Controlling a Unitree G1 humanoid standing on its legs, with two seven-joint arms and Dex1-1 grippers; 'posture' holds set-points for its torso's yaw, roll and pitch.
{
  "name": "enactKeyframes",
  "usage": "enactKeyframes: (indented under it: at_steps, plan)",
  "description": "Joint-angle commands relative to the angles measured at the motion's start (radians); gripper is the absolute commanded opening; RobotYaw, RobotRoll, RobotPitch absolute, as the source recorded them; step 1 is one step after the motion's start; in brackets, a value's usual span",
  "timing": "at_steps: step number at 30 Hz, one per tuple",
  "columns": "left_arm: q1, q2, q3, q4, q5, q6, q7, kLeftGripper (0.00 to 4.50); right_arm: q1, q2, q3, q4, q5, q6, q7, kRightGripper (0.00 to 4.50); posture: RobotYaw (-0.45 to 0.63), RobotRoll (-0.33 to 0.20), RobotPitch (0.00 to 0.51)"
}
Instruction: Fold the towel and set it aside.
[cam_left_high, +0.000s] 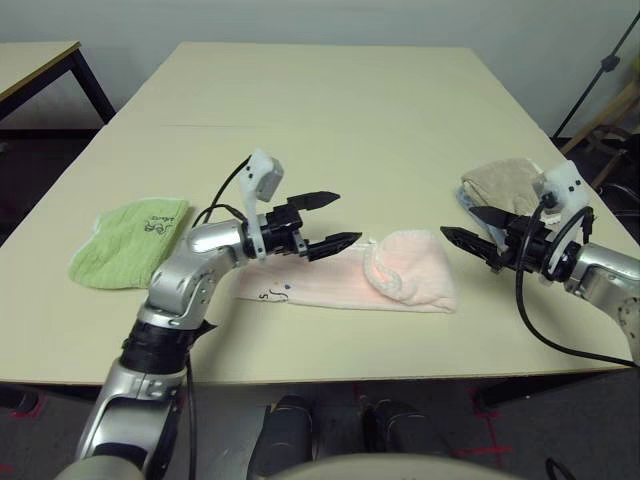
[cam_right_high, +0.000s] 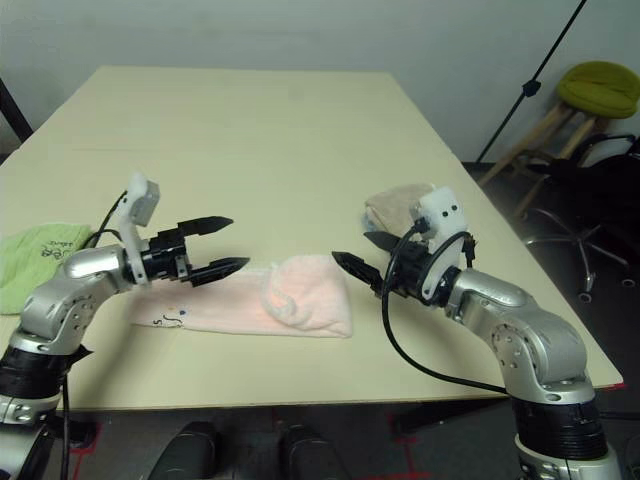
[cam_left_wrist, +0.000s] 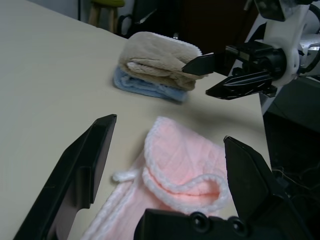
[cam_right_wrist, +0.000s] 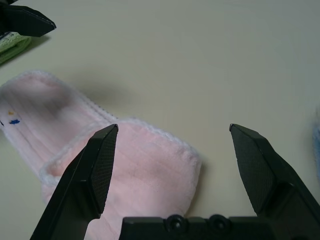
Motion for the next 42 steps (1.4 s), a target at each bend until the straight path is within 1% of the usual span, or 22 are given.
enactKeyframes:
  at_steps: [1, 3, 4, 6, 7, 10, 12, 15, 16, 17, 24, 28, 35, 38, 42]
  plan:
    - [-0.029, -0.010, -0.048, 0.043, 0.038, -0.002, -0.021, 4.50, -0.012, 0.025, 0.013, -0.008, -0.035, -0.009, -0.026, 4.48, 0.05, 0.000, 0.077]
    - [-0.054, -0.029, -0.072, 0.074, 0.063, 0.006, -0.012, 4.50, -0.013, 0.042, 0.025, -0.005, -0.052, -0.016, -0.032, 4.48, 0.05, 0.000, 0.077]
    - [-0.067, -0.041, -0.079, 0.093, 0.071, 0.005, -0.007, 4.32, -0.015, 0.053, 0.027, -0.004, -0.055, -0.014, -0.035, 4.50, 0.06, 0.000, 0.076]
    - [-0.091, -0.065, -0.093, 0.122, 0.089, 0.000, -0.005, 3.91, -0.019, 0.071, 0.030, 0.001, -0.063, -0.014, -0.036, 4.11, 0.06, 0.000, 0.076]
    - [-0.103, -0.079, -0.102, 0.136, 0.099, -0.002, -0.003, 3.55, -0.021, 0.076, 0.033, 0.008, -0.072, -0.019, -0.033, 3.83, 0.06, 0.000, 0.076]
    - [-0.125, -0.105, -0.122, 0.166, 0.124, -0.009, -0.004, 2.54, -0.025, 0.087, 0.036, 0.029, -0.097, -0.037, -0.030, 2.82, 0.06, 0.000, 0.076]
    - [-0.137, -0.118, -0.156, 0.195, 0.155, -0.018, -0.015, 1.76, -0.027, 0.087, 0.046, 0.061, -0.132, -0.067, -0.023, 1.96, 0.06, 0.000, 0.076]
    - [-0.157, -0.126, -0.210, 0.257, 0.210, -0.052, -0.042, 0.73, -0.033, 0.094, 0.063, 0.101, -0.167, -0.100, -0.011, 0.91, 0.06, 0.000, 0.076]
    - [-0.164, -0.129, -0.224, 0.275, 0.223, -0.064, -0.052, 0.30, -0.035, 0.099, 0.068, 0.110, -0.174, -0.104, -0.009, 0.45, 0.06, 0.000, 0.076]
    - [-0.171, -0.137, -0.234, 0.289, 0.230, -0.066, -0.060, 0.00, -0.036, 0.104, 0.074, 0.119, -0.181, -0.107, -0.004, 0.06, 0.06, 0.000, 0.077]
    - [-0.202, -0.185, -0.268, 0.349, 0.260, -0.076, -0.111, 0.00, -0.026, 0.146, 0.133, 0.172, -0.206, -0.111, 0.035, 0.02, 0.07, 0.000, 0.081]
    - [-0.192, -0.176, -0.303, 0.373, 0.298, -0.082, -0.147, 0.00, -0.020, 0.168, 0.183, 0.246, -0.257, -0.152, 0.063, 0.02, 0.07, 0.000, 0.083]
    - [-0.156, -0.169, -0.316, 0.425, 0.341, -0.097, -0.140, 0.00, -0.062, 0.235, 0.203, 0.406, -0.317, -0.237, 0.079, 0.02, 0.07, 0.000, 0.085]
    - [-0.132, -0.148, -0.313, 0.440, 0.358, -0.099, -0.143, 0.00, -0.080, 0.252, 0.227, 0.480, -0.358, -0.277, 0.095, 0.02, 0.08, 0.000, 0.085]
    - [-0.086, -0.088, -0.314, 0.423, 0.374, -0.097, -0.165, 0.00, -0.089, 0.255, 0.234, 0.543, -0.398, -0.317, 0.108, 0.02, 0.09, 0.000, 0.082]
